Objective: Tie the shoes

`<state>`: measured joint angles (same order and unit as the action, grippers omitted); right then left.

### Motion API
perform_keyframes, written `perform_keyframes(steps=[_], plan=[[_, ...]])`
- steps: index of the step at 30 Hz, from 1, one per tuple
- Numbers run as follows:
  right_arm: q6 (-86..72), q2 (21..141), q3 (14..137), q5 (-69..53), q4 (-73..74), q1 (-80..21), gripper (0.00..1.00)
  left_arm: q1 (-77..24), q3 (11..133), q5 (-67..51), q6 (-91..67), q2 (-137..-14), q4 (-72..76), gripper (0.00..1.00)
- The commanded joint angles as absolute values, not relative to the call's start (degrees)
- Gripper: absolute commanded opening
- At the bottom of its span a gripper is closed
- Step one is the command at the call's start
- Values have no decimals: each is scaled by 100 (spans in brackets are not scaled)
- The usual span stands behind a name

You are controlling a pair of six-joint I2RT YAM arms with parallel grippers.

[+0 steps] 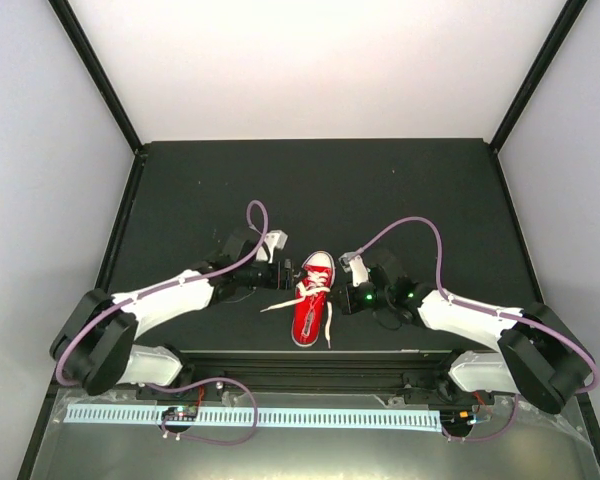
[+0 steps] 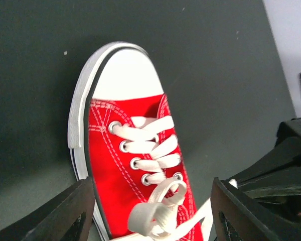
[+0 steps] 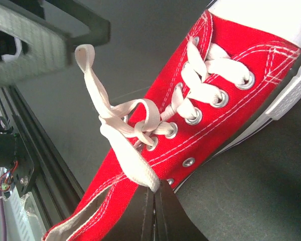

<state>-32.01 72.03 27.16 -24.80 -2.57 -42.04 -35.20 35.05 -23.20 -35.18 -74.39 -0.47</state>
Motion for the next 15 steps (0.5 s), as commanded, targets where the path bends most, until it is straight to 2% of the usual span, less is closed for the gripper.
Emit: perform_keyframes(steps=[1, 11, 15], plan=[[-3128, 7139, 2685, -2557, -367, -4226, 2, -3487, 3762, -2624, -3456, -7811, -140, 63], [-3103, 7200, 2741, -2567, -378, -4224, 2, -3490, 3623, -2853, -3449, -7735, 28, 4], [-3112, 7211, 2759, -2573, -346, -4227, 2, -3515, 3243, -3034, -3273, -7231, 322, 2]])
